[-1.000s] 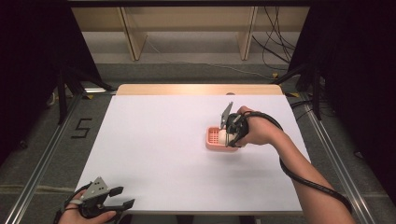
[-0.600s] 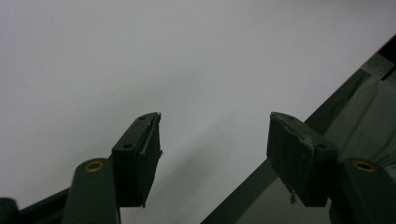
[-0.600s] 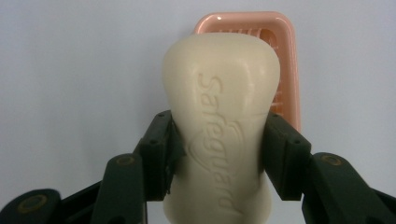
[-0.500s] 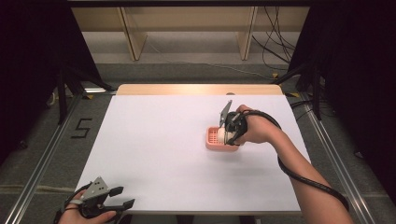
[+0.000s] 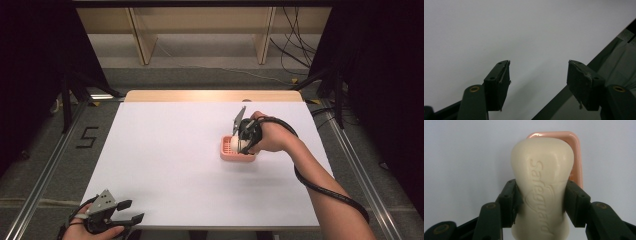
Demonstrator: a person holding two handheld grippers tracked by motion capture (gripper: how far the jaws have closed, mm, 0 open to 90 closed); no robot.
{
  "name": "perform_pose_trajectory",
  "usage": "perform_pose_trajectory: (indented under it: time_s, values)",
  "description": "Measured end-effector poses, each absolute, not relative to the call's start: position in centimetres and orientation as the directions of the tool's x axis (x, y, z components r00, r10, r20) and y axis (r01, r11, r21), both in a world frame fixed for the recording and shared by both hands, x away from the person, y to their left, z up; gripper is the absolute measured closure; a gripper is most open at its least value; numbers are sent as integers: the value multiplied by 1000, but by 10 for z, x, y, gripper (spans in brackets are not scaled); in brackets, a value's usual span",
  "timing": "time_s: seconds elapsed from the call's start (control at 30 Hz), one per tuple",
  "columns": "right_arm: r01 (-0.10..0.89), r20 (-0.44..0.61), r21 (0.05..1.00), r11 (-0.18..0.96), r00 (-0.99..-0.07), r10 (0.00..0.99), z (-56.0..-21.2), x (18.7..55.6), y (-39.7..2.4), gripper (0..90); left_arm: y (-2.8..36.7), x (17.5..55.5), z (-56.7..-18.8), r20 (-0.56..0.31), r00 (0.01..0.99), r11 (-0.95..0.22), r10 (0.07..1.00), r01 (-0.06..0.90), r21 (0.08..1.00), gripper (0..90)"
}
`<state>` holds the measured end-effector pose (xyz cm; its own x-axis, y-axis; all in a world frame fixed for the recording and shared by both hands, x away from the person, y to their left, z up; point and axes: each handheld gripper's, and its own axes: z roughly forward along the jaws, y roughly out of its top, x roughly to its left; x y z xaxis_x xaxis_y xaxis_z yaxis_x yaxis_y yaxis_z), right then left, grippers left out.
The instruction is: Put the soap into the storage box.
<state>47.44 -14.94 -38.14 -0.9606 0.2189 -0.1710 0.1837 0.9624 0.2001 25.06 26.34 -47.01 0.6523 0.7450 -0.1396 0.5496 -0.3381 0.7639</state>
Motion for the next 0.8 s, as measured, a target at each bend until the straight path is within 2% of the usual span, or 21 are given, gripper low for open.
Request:
perform_pose_trajectory:
  time_s: [0.13,0.43,0.47,0.53,0.7,0.8]
  values:
    - [149,-184,212,966,-964,189,-382,478,-148,506,264,251,-470,-135,654,-340,744,545,766,346]
    - [143,-183,226,964,-965,186,-385,481,-145,506,264,251,-470,-136,657,-345,741,547,763,346]
    - [107,-189,228,968,-970,152,-386,484,-145,506,264,251,-469,-135,659,-349,740,548,760,346]
    - [101,-192,226,969,-970,146,-386,484,-145,506,264,251,-470,-135,659,-349,740,547,761,346]
    - [150,-179,241,959,-964,195,-387,483,-144,506,264,251,-470,-142,655,-341,742,551,762,346]
    - [116,-205,228,967,-965,164,-387,487,-144,506,263,251,-470,-140,654,-340,743,550,762,346]
